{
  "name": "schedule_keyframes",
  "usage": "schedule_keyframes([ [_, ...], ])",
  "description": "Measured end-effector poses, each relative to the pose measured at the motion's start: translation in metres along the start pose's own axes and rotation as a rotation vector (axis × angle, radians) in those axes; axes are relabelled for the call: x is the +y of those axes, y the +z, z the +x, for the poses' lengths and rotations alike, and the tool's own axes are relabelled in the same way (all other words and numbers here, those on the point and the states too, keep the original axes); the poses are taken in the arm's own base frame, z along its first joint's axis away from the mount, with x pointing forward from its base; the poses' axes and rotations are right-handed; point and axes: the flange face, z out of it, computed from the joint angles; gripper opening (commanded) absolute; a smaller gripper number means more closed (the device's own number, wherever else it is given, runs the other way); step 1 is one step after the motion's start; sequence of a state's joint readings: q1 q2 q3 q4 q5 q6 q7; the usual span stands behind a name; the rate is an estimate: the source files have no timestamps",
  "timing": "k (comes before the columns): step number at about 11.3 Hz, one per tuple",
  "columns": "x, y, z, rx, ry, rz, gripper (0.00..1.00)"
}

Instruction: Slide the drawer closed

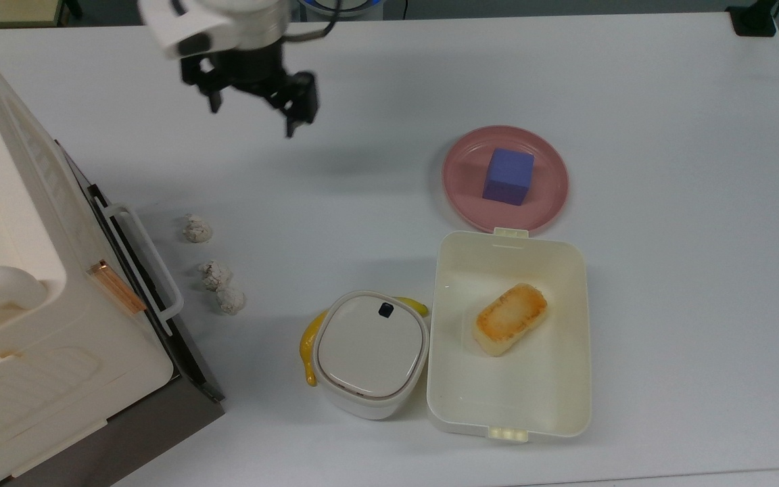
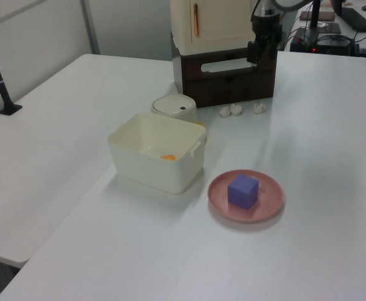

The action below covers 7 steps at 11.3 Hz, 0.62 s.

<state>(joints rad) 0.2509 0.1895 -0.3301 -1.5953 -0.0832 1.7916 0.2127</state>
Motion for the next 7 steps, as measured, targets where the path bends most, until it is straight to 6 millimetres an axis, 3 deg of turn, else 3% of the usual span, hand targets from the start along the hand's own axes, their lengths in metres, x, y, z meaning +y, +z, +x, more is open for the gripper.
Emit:
schedule_keyframes([
  [2,-0.019,-0.017,-0.013,0.001,-0.095,0.081,1.0],
  [7,0.028,-0.024,-0.009,0.008,-0.162,0.207,1.0],
])
